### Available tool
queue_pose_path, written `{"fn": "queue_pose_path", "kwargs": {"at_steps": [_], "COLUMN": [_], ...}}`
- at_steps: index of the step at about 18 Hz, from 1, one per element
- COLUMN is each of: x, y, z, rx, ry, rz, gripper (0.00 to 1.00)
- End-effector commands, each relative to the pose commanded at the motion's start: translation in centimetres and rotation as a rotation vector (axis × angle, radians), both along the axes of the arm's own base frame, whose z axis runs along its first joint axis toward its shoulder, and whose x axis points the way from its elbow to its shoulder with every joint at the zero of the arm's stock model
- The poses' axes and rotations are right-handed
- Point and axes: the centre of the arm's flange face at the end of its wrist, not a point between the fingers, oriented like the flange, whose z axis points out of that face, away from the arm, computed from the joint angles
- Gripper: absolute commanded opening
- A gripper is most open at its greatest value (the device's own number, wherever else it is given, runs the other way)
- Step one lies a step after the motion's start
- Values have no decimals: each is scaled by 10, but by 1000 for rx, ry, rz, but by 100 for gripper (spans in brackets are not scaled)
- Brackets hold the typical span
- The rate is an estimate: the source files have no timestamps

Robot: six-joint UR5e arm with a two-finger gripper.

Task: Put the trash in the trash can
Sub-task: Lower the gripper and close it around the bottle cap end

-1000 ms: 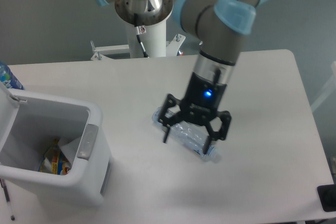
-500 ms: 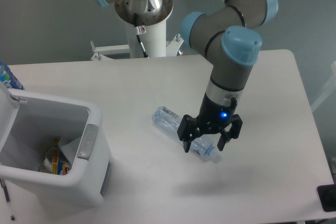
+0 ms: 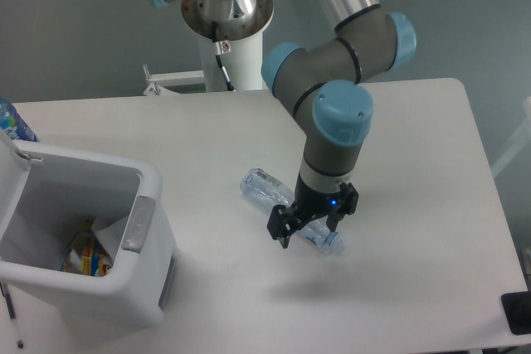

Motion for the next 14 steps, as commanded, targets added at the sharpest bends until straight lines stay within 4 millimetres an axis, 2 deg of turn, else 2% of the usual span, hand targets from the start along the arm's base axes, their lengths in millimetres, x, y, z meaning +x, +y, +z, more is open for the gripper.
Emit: {"fn": "queue_pose_path", "kwargs": {"at_steps": [6,9,12,14], "x": [4,3,5,1], "y": [-11,-14,-22,-20], "z": [-19,-20,-38,-44], "rx": [-81,-106,-168,-179], "ry": [6,24,30,31], "rz": [8,13,24,26], "gripper": [100,100,100,100]}}
